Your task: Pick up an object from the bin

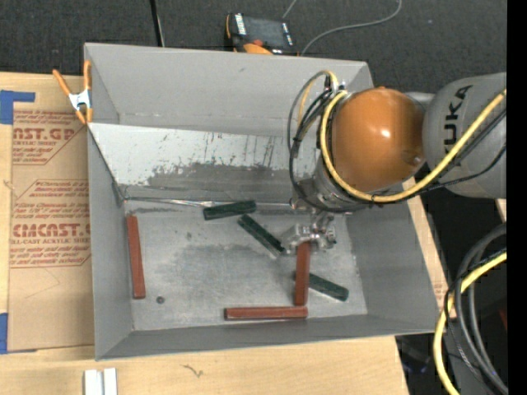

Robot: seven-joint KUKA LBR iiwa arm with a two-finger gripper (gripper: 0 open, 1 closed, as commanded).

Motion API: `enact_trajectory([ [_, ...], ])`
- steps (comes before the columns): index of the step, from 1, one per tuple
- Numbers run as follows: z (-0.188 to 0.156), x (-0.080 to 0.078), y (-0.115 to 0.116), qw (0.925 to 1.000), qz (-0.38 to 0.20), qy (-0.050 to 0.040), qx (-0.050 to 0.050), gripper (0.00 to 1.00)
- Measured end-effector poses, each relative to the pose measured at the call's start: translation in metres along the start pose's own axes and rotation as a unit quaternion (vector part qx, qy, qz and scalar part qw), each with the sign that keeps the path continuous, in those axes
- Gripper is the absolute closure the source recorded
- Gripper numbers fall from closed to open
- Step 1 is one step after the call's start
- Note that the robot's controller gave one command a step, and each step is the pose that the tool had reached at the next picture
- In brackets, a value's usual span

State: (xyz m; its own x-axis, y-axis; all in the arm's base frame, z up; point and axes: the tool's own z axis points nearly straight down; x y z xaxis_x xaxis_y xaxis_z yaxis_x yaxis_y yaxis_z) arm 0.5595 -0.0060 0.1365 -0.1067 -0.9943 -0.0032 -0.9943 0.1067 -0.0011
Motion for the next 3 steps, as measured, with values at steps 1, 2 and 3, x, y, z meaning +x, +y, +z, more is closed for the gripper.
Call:
enact_trajectory([
  [1,-0.074,-0.006,0.010,0.9998,0.021,0.0001,0.003,1.00],
  [2,-0.045,-0.004,0.002,0.9982,-0.059,-0.0019,0.009,1.00],
  [3,-0.046,-0.004,0.002,0.9982,-0.059,-0.0022,0.008,1.00],
])
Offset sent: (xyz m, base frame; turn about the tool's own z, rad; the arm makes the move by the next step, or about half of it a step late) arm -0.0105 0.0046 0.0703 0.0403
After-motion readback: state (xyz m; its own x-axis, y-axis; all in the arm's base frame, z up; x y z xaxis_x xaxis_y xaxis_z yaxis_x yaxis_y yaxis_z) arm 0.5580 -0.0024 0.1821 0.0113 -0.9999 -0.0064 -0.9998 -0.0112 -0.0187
